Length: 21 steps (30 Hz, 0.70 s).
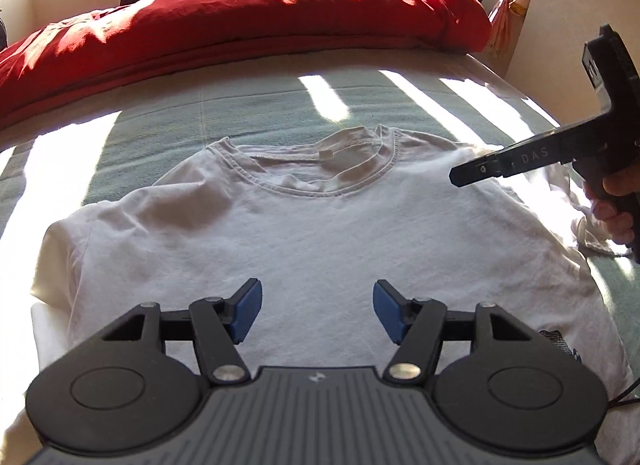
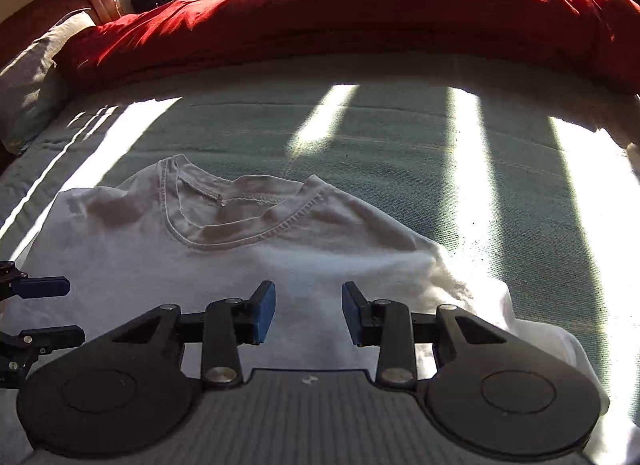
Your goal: Fold clothes
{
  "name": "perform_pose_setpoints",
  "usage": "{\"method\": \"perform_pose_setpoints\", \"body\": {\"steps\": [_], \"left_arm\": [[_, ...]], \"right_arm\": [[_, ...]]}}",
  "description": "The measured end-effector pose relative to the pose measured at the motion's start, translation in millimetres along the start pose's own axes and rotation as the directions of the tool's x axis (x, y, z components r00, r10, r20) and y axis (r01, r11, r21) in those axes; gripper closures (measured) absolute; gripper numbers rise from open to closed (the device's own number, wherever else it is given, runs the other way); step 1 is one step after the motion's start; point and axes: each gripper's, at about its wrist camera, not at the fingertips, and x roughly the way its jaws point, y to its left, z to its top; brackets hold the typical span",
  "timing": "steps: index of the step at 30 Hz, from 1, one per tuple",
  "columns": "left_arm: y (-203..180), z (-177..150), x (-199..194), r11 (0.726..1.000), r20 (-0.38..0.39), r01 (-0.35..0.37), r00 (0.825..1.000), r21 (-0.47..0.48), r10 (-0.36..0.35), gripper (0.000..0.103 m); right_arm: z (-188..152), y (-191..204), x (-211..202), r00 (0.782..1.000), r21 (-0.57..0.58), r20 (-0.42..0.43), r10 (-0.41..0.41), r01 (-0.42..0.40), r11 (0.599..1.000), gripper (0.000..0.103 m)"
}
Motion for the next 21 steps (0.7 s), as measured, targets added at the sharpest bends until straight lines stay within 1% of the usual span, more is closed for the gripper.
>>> {"method": "perform_pose_setpoints", "body": {"steps": [1, 2, 3, 4, 5, 6, 7, 9, 10, 11, 13, 15, 17, 21], "left_arm": [[2, 4, 10, 1.000, -0.008, -0.001, 1.000, 0.007, 0.001, 0.040], [3, 8, 21, 1.000, -0.018, -0.003, 1.000, 0.015, 0.004, 0.040], [6, 11, 31, 1.000, -0.023, -0.021, 0.999, 0.017, 0.021, 0.040], [9, 14, 40, 0.999, -0.028, -0.042, 0.999, 0.018, 0.043, 0.040], [15, 19, 48, 0.998, -0.025, -0.056, 0.998, 0.013, 0.056, 0.040], [22, 24, 56, 0.998, -0.020, -0.067, 0.998, 0.006, 0.067, 0.039], [28, 30, 64, 0.997, -0.015, -0.078, 0.997, 0.000, 0.078, 0.036], [41, 43, 77, 0.992, -0.009, -0.119, 0.993, -0.035, 0.119, 0.036], [43, 48, 78, 0.991, -0.023, -0.125, 0.992, -0.053, 0.124, 0.036], [45, 53, 78, 0.989, -0.041, -0.129, 0.991, -0.070, 0.126, 0.035], [49, 63, 78, 0.985, -0.078, -0.136, 0.989, -0.105, 0.128, 0.037], [45, 68, 65, 0.989, -0.104, -0.118, 0.989, -0.092, 0.109, 0.038], [40, 71, 49, 0.993, -0.128, -0.083, 0.989, -0.083, 0.072, 0.037], [31, 70, 19, 0.997, -0.170, -0.061, 0.984, -0.044, 0.053, 0.037]], "right_arm": [[-5, 7, 7, 1.000, -0.017, -0.005, -0.024, 0.024, 1.000, 0.062], [-8, 12, 13, 0.997, -0.050, 0.017, -0.075, 0.075, 0.996, 0.061], [-9, 14, 18, 0.992, -0.080, 0.045, -0.120, 0.123, 0.989, 0.059], [-7, 12, 22, 0.988, -0.081, 0.066, -0.142, 0.147, 0.986, 0.053], [-2, 8, 26, 0.984, -0.065, 0.077, -0.159, 0.164, 0.984, 0.050], [3, 3, 29, 0.981, -0.048, 0.087, -0.174, 0.179, 0.983, 0.050], [9, -4, 31, 0.979, -0.029, 0.090, -0.184, 0.187, 0.982, 0.049], [19, -15, 37, 0.976, 0.011, 0.086, -0.201, 0.201, 0.979, 0.048], [24, -22, 39, 0.976, 0.037, 0.080, -0.204, 0.202, 0.979, 0.048], [28, -27, 40, 0.979, 0.072, 0.070, -0.191, 0.186, 0.980, 0.047], [34, -32, 35, 0.984, 0.133, 0.051, -0.168, 0.160, 0.978, 0.047], [39, -34, 26, 0.989, 0.187, 0.031, -0.146, 0.137, 0.973, 0.047], [44, -32, 12, 0.993, 0.224, 0.010, -0.115, 0.110, 0.968, 0.044], [47, -18, -23, 0.996, 0.292, 0.025, -0.082, 0.071, 0.954, 0.041]]}}
